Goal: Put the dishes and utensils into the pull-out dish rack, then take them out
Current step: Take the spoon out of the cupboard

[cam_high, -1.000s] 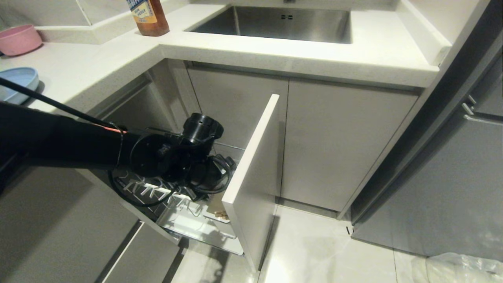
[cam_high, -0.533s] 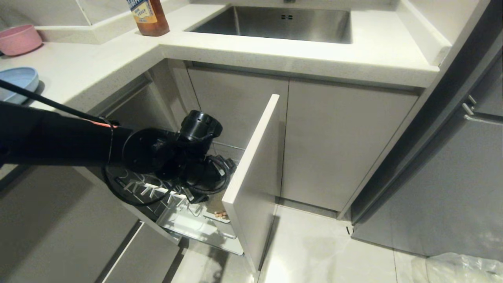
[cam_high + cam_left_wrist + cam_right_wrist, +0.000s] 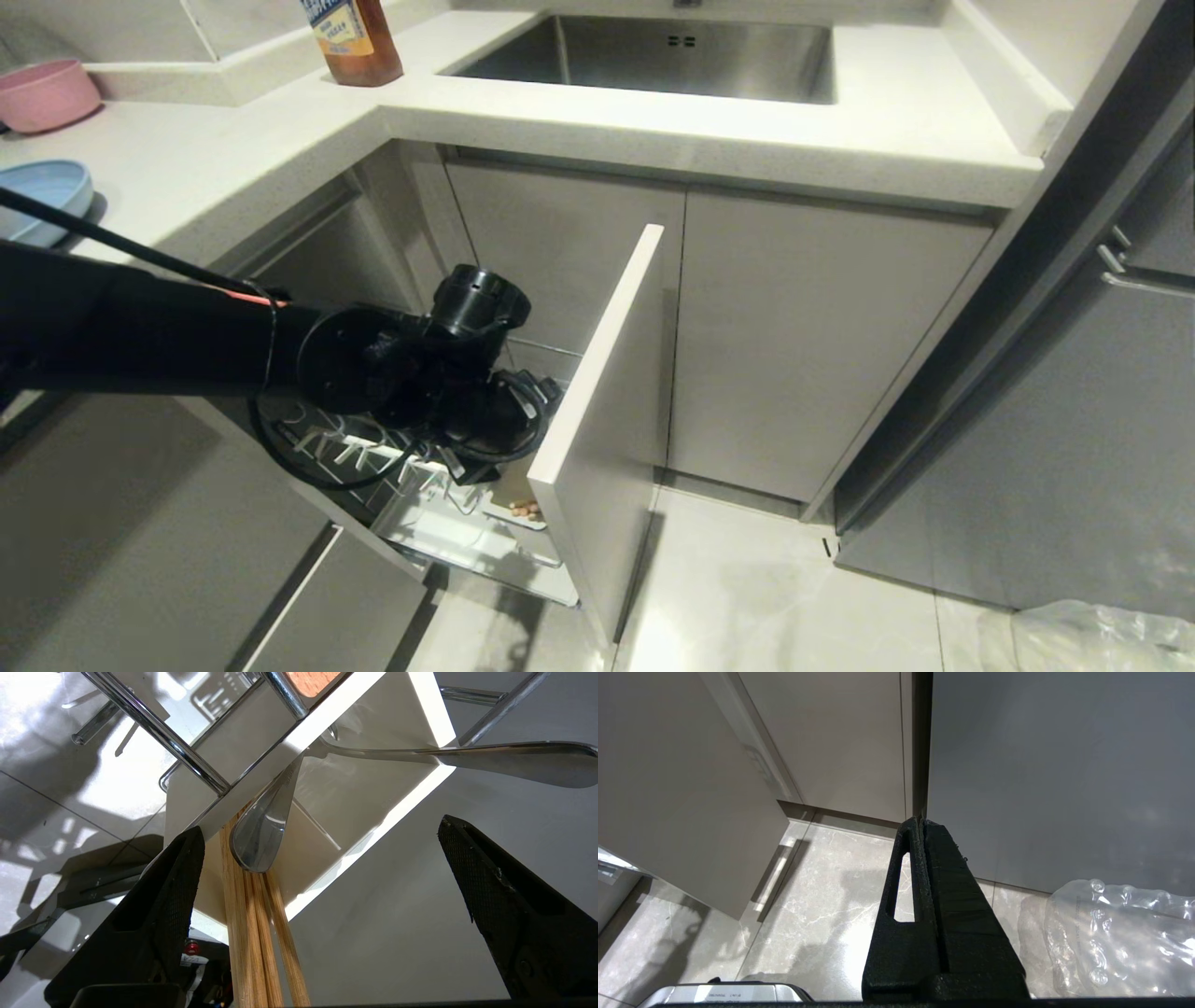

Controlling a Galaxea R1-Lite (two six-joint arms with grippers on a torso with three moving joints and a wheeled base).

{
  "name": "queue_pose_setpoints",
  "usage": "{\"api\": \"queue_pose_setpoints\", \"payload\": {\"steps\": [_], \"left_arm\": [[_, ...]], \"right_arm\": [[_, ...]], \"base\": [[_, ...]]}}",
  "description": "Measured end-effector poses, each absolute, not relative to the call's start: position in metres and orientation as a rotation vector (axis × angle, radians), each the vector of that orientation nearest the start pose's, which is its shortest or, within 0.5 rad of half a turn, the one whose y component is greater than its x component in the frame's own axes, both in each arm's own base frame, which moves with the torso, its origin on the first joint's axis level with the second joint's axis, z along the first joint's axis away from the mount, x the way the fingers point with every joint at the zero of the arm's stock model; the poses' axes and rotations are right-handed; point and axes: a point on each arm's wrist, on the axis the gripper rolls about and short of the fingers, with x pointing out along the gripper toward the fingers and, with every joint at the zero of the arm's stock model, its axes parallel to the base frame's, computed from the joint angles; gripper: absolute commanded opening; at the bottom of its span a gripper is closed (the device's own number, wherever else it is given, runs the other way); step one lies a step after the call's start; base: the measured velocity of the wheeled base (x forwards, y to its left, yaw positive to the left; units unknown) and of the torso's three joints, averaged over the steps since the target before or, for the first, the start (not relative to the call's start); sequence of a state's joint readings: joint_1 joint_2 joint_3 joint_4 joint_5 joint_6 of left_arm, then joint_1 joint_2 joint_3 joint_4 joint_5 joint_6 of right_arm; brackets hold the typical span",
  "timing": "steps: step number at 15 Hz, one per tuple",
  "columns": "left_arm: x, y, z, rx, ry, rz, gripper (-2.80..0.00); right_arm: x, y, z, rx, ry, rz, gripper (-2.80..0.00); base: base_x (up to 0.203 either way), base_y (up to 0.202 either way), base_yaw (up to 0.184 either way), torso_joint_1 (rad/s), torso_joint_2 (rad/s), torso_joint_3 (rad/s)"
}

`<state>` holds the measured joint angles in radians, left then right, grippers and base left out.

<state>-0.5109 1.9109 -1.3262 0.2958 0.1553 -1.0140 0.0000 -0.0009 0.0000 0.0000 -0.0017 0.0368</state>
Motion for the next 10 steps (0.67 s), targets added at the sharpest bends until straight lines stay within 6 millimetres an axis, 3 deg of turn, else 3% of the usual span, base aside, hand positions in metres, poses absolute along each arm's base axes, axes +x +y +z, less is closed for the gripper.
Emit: {"api": "queue_pose_setpoints", "payload": {"steps": [10], "left_arm": [[0.3112, -0.1661, 0.1698, -0.646, 0.888, 0.147, 0.0]], "right_arm": [[-0.0229, 0.0, 0.0755, 0.037, -0.001, -0.002, -2.8]], "base": [[0.0, 0.0, 0.0, 0.0, 0.0, 0.0]]}}
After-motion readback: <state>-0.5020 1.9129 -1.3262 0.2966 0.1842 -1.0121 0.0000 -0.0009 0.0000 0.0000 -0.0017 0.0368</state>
